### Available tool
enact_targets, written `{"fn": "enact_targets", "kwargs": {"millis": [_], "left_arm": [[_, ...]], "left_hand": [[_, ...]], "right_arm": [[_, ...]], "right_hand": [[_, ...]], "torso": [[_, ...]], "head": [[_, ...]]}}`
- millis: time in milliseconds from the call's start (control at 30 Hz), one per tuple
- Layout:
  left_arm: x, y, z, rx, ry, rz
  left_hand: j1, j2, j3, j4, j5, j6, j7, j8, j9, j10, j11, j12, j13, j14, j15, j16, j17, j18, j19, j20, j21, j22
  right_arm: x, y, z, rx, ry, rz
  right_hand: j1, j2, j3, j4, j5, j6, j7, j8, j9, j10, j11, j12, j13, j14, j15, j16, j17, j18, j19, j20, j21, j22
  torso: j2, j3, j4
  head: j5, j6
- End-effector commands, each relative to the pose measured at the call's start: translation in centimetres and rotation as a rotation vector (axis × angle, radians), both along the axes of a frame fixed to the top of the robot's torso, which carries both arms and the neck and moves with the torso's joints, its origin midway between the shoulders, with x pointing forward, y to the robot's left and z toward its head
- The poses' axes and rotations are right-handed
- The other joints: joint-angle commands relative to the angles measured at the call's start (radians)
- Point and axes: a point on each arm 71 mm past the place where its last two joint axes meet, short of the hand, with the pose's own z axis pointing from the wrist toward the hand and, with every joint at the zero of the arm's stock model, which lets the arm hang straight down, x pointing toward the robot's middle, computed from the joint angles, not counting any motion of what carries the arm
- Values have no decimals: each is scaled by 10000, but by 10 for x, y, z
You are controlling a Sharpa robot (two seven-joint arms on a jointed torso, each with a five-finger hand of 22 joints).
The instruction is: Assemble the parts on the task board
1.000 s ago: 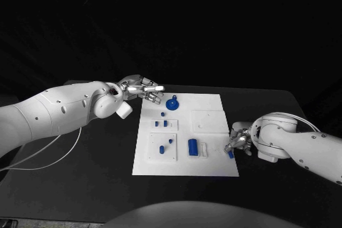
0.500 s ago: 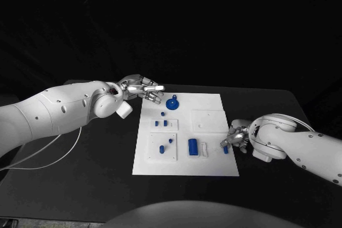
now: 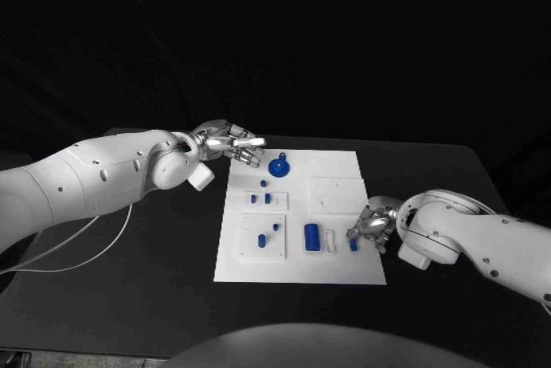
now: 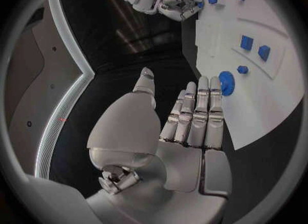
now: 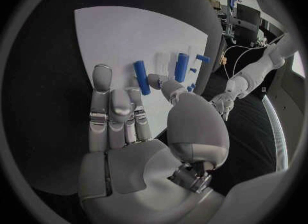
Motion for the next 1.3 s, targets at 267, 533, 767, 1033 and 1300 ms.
{"fn": "enact_targets", "kwargs": {"millis": [267, 533, 767, 1033, 1300], "left_arm": [[-1, -2, 0, -78, 38, -201], [-1, -3, 0, -80, 55, -240], [-1, -3, 0, -74, 66, -247], [-1, -3, 0, -66, 71, -247], [-1, -2, 0, -47, 97, -256]], "left_hand": [[-19, 38, 63, 65, -9, -63, -16, -40, -7, -37, 8, -23, 9, -70, -23, -19, 4, 27, 9, 70, -38, -16], [-19, 38, 63, 65, -9, -63, -16, -40, -7, -37, 8, -23, 9, -70, -23, -19, 4, 27, 9, 70, -38, -16], [-21, 17, 62, 90, -10, -58, -17, -40, -7, -37, 8, -23, 10, -72, -22, -20, -5, 24, 7, 70, -40, -16], [-21, 17, 62, 90, -10, -58, -17, -40, -7, -37, 8, -23, 10, -72, -22, -20, -5, 24, 7, 70, -40, -16], [-21, 17, 62, 90, -10, -58, -17, -40, -7, -37, 8, -23, 10, -72, -22, -20, -5, 24, 7, 70, -40, -16]], "right_arm": [[-8, 19, 3, 1151, 718, 167], [-7, 23, 3, 1071, 833, 361], [-5, 24, 2, 433, 651, 755], [-3, 23, 4, -76, 191, 950], [-2, 23, 5, -228, -50, 897]], "right_hand": [[342, 125, 1205, -1428, -85, 58, 7, 1, -1238, 33, -73, -60, -18, 10, -37, -41, 21, 133, 203, -53, -134, 68], [370, 167, 1039, -1421, -138, 62, 10, 3, -1244, 22, -72, -75, -27, 19, -26, -45, 30, 120, 220, -40, -219, 117], [329, 278, 677, -1392, -411, 58, 1, 4, -1244, -11, -73, -121, -62, 25, -10, -53, 26, 86, 254, -19, -358, 64], [340, 623, -741, -1009, -2655, 324, -202, 18, -1074, 81, -131, 3, -4, 67, -7, -57, 1, -39, 355, 4, -583, -251], [314, 667, -1567, 27, -5877, 603, -434, 3, -989, 213, -197, 75, 9, 86, -44, -88, -45, -159, 387, -47, -576, -569]], "torso": [[-2, -3, 1], [-6, -5, -4], [2, -3, -2], [-6, 2, -2], [-6, -8, -3]], "head": [[9, -24], [13, -14], [16, -27], [26, -40], [32, -41]]}}
